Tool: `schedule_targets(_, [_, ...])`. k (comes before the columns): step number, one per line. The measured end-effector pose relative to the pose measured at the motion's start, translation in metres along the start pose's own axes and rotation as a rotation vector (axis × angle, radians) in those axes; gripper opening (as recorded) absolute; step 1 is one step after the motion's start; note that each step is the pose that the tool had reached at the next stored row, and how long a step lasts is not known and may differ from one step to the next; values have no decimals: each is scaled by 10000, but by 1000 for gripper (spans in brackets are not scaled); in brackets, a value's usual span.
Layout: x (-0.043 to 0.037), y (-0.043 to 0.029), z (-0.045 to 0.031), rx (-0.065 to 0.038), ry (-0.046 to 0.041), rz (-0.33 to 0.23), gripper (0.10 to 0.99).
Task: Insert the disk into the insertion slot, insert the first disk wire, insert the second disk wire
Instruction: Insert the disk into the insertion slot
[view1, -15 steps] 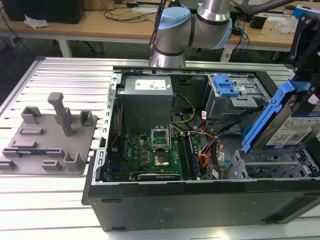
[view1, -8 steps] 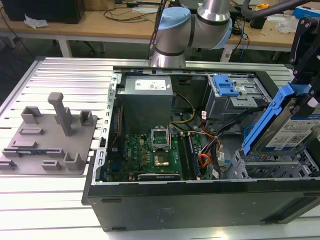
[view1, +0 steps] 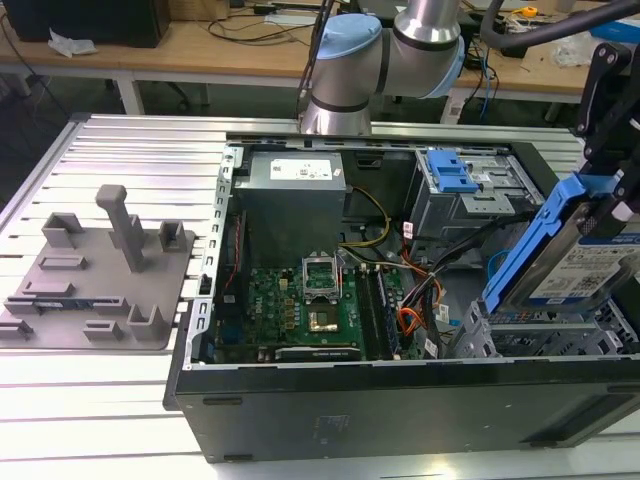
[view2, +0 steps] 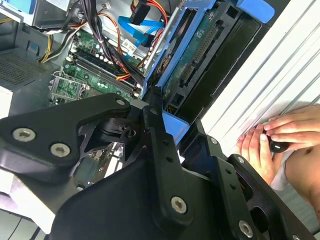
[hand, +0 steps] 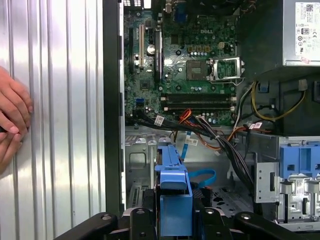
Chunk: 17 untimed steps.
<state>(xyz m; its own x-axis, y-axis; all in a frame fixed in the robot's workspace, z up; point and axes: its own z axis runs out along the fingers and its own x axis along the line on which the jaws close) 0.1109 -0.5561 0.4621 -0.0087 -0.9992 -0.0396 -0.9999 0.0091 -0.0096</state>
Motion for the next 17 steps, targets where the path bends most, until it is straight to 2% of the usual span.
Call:
schedule_targets(7, [3, -4, 64, -1, 0, 1, 365])
schedule_targets(15, [8, -4, 182, -1, 1, 1, 365])
schedule_targets(17, [12, -3, 244, -1, 0, 0, 365])
